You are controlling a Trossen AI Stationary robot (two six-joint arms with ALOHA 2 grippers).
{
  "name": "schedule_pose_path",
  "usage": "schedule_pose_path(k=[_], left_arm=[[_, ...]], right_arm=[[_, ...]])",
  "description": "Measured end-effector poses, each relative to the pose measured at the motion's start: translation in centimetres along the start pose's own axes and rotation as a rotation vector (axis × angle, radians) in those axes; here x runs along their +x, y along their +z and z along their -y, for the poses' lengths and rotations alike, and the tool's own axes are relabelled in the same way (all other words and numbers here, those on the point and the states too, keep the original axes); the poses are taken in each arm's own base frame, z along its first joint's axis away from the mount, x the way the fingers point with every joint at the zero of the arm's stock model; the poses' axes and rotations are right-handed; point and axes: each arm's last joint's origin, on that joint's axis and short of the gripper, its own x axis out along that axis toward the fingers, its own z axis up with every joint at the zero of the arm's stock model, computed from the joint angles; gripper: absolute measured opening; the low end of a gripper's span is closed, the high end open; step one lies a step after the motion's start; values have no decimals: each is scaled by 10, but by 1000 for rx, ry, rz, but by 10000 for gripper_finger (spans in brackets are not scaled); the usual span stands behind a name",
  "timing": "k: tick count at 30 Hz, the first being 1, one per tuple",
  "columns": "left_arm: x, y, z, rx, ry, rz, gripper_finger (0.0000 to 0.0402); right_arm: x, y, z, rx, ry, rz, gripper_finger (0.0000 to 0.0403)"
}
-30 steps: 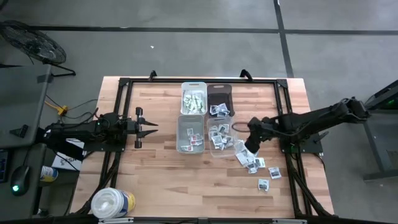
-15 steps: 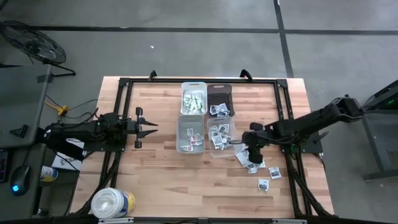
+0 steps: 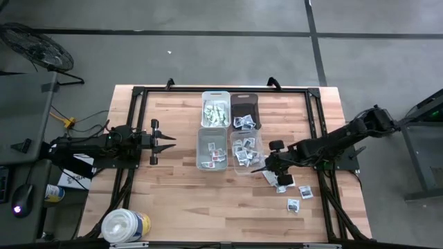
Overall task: Pick & Place First Aid Supplies
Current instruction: Put the gray towelette pack into the transparent bin
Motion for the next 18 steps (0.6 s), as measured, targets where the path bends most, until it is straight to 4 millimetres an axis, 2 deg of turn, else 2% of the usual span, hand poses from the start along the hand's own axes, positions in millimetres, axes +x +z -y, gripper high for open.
schedule_pose_path(k=[18], left_arm=[[0,0,0,0,0,0,96]], right_arm=[[17,-1,-1,-22,-41,-67,153]])
